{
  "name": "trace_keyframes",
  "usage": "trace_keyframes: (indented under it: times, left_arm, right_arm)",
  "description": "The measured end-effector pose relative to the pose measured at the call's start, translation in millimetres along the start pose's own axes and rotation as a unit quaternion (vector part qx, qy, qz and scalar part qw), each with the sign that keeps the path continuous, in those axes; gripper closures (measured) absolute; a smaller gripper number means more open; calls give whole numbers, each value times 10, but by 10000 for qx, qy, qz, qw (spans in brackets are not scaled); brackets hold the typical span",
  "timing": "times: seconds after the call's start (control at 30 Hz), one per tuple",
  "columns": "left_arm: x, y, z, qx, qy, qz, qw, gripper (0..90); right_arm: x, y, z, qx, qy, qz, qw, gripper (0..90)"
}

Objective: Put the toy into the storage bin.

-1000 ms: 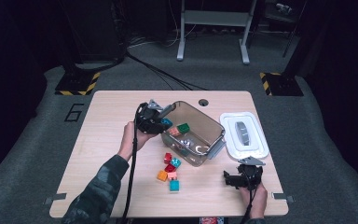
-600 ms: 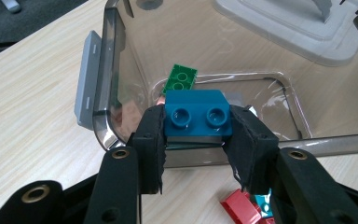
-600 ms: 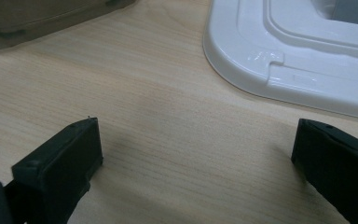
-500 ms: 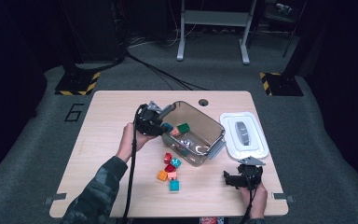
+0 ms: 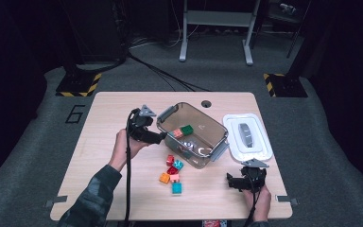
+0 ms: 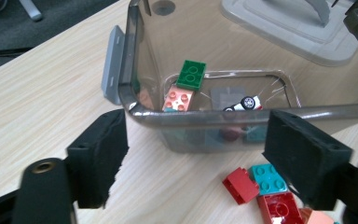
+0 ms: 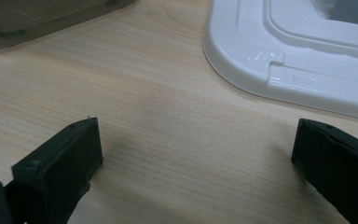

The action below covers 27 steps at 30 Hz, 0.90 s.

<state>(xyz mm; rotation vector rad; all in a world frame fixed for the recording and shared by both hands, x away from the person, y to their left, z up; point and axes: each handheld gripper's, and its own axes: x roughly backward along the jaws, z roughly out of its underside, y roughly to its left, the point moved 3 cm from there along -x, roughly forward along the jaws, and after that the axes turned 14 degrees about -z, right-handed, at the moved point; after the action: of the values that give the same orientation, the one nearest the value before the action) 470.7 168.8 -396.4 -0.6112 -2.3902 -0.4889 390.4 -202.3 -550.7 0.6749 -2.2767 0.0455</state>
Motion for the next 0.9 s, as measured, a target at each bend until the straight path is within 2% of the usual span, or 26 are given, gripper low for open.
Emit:
trace_keyframes:
  times: [0.1,0.33,0.43,0.47,0.5,0.53,0.57,0.6,0.63,0.67,0.7,0.9]
  left_arm:
    - [56,5,109,35,-8,-43,10000,160]
    - [97,-47,291,62,-2,-53,10000,148]
    - [86,-128,430,11,56,-43,10000,144]
    - [86,-128,430,11,56,-43,10000,144]
    - [67,-178,506,-8,103,-54,9999,142]
    - [67,-178,506,-8,103,-54,9999,141]
    - [41,-234,580,-8,145,6,9999,140]
    - [41,-234,580,-8,145,6,9999,139]
    - [19,-295,653,-38,212,-2,9998,138]
    - [19,-295,653,-38,212,-2,9998,138]
    - [-15,-354,729,-34,246,40,9997,138]
    - [-112,-513,914,-49,432,178,9989,131]
  right_arm:
    - [0,0,0,0,0,0,10000,11]
    - [0,0,0,1,-1,0,10000,11]
    - [0,0,0,1,-2,1,10000,11]
    - [0,0,0,1,-2,1,10000,11]
    - [0,0,0,1,-1,0,10000,11]
    - [0,0,0,1,-1,0,10000,11]
    - [0,0,0,0,-1,1,10000,11]
    - [0,0,0,0,-1,1,10000,11]
    - [0,0,0,1,0,1,10000,11]
    - [0,0,0,1,0,1,10000,11]
    - [0,0,0,1,0,0,10000,11]
    - [0,0,0,1,0,1,10000,11]
